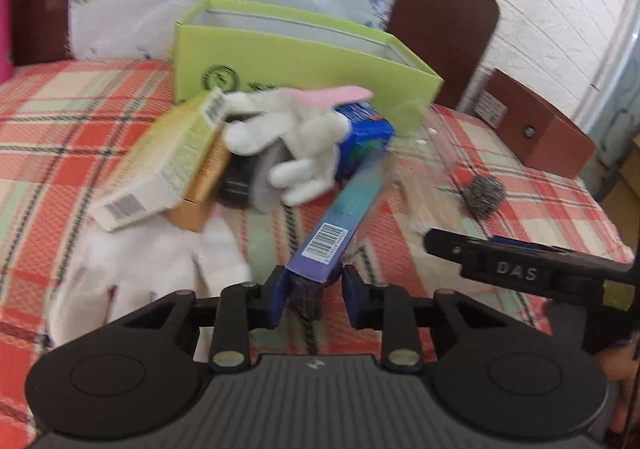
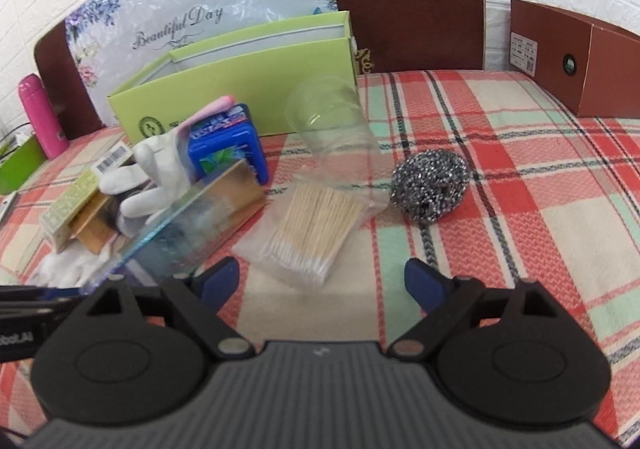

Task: Organize objects
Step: 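Carry blue gradient long box into lime-green box with left tool while right carries toothpick bag there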

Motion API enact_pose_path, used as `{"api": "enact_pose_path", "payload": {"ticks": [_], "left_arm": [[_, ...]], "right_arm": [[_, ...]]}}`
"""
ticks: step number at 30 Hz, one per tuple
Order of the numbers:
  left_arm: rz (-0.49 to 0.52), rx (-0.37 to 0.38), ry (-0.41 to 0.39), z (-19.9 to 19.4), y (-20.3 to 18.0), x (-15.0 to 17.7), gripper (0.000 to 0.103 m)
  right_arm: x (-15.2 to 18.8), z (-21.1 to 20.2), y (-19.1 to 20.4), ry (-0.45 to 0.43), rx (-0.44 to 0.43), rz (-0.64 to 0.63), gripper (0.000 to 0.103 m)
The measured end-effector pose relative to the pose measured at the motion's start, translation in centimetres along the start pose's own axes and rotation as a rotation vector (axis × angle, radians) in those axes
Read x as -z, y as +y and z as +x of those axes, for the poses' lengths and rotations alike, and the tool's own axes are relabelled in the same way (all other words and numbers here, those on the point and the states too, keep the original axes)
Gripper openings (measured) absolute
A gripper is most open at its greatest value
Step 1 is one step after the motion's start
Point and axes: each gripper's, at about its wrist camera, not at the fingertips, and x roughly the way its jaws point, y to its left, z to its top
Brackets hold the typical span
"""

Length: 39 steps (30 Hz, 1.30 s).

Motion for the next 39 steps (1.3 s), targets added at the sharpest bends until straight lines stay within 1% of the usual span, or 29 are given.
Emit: {"api": "enact_pose_path", "payload": {"ticks": [4, 6, 8, 9, 10, 11, 12, 13, 15, 16, 18, 19, 20, 21, 22, 24, 26, 27, 28, 29, 30, 31, 33, 34, 35, 36, 37, 39], "left_arm": [[-0.063, -0.043, 0.001, -0.3, 1.2, -0.5, 0.034], [-0.066, -0.047, -0.032, -1.2, 1.2, -0.7, 0.034], [-0.040, -0.048, -0.077, -2.1, 0.9, -0.9, 0.042], [-0.024, -0.046, -0.099, -2.5, 0.6, -1.2, 0.056], [-0.007, -0.046, -0.121, -2.6, 0.3, -1.4, 0.063], [0.014, -0.044, -0.132, -2.5, 0.0, -1.7, 0.064], [0.047, -0.034, -0.127, -2.1, -0.5, -2.1, 0.064], [0.076, -0.023, -0.112, -1.6, -0.8, -2.5, 0.064], [0.109, -0.019, -0.079, -0.1, -1.4, -2.9, 0.064], [0.119, -0.022, -0.062, 0.5, -1.6, -2.9, 0.064], [0.128, -0.021, -0.034, 1.8, -1.7, -2.9, 0.064], [0.125, -0.022, -0.017, 2.2, -1.5, -2.7, 0.059], [0.118, -0.016, 0.001, 2.5, -1.4, -2.5, 0.053], [0.105, 0.005, 0.019, 2.4, -1.3, -2.3, 0.040], [0.089, 0.022, 0.041, 2.2, -1.2, -2.0, 0.031], [0.075, 0.027, 0.087, 1.3, -1.5, -1.2, 0.026], [0.102, 0.035, 0.096, 0.5, -2.2, -0.7, 0.026], [0.117, 0.027, 0.085, 0.4, -2.7, -0.7, 0.027], [0.127, 0.005, 0.067, 0.4, -3.1, -0.9, 0.029], [0.137, -0.020, 0.055, 0.6, -3.4, -1.2, 0.032], [0.147, -0.039, 0.047, 1.0, -3.6, -1.4, 0.039], [0.150, -0.045, 0.046, 1.5, -3.6, -1.6, 0.045], [0.145, -0.044, 0.058, 2.3, -3.5, -1.7, 0.045], [0.138, -0.034, 0.069, 2.5, -3.3, -1.5, 0.044], [0.130, -0.023, 0.076, 2.7, -3.1, -1.3, 0.039], [0.128, -0.017, 0.071, 2.5, -2.9, -1.0, 0.026], [0.133, -0.014, 0.066, 2.3, -2.9, -0.8, 0.023], [0.120, -0.004, 0.074, 1.8, -2.7, -0.7, 0.022]], "right_arm": [[-0.7, 0.7, 0.0, -0.012, -0.001, -0.008, 0.089], [-0.9, 1.4, 0.1, -0.005, 0.003, -0.010, 0.087], [-0.9, 1.9, 0.1, -0.003, 0.010, -0.002, 0.084], [-0.8, 2.0, 0.1, -0.012, 0.014, -0.004, 0.082], [-0.8, 2.0, 0.2, -0.018, 0.014, -0.013, 0.071], [-0.7, 2.1, 0.3, -0.023, 0.014, -0.025, 0.062], [-0.6, 2.0, 0.5, -0.027, 0.015, -0.042, 0.043], [-0.5, 1.9, 0.7, -0.026, 0.016, -0.062, 0.033], [-0.3, 1.5, 0.7, -0.016, -0.001, -0.079, 0.023], [-0.1, 1.2, 0.6, -0.010, -0.012, -0.081, 0.020], [0.4, 0.3, 0.3, 0.000, -0.041, -0.069, 0.017], [0.7, -0.2, 0.1, 0.007, -0.059, -0.062, 0.016], [1.0, -0.6, 0.0, 0.012, -0.075, -0.061, 0.016], [1.4, -1.1, 0.0, 0.020, -0.090, -0.067, 0.016], [1.8, -1.6, 0.0, 0.026, -0.103, -0.076, 0.016], [2.3, -2.4, 0.0, 0.032, -0.120, -0.088, 0.016], [2.6, -3.0, -0.1, 0.025, -0.139, -0.086, 0.019], [2.5, -3.0, -0.1, 0.015, -0.145, -0.074, 0.028], [2.4, -2.9, 0.0, 0.012, -0.143, -0.068, 0.042], [2.2, -2.7, 0.1, 0.011, -0.139, -0.066, 0.046], [2.0, -2.5, 0.3, 0.011, -0.133, -0.061, 0.049], [1.8, -2.2, 0.5, 0.011, -0.131, -0.065, 0.048], [1.8, -1.8, 0.9, 0.010, -0.116, -0.085, 0.048], [1.9, -1.6, 1.0, 0.018, -0.104, -0.090, 0.043], [2.1, -1.5, 1.1, 0.021, -0.103, -0.093, 0.039], [2.3, -1.6, 1.1, 0.018, -0.104, -0.098, 0.028], [2.4, -1.8, 1.1, 0.019, -0.111, -0.103, 0.018], [2.6, -2.4, 1.1, 0.020, -0.139, -0.097, 0.015]]}}
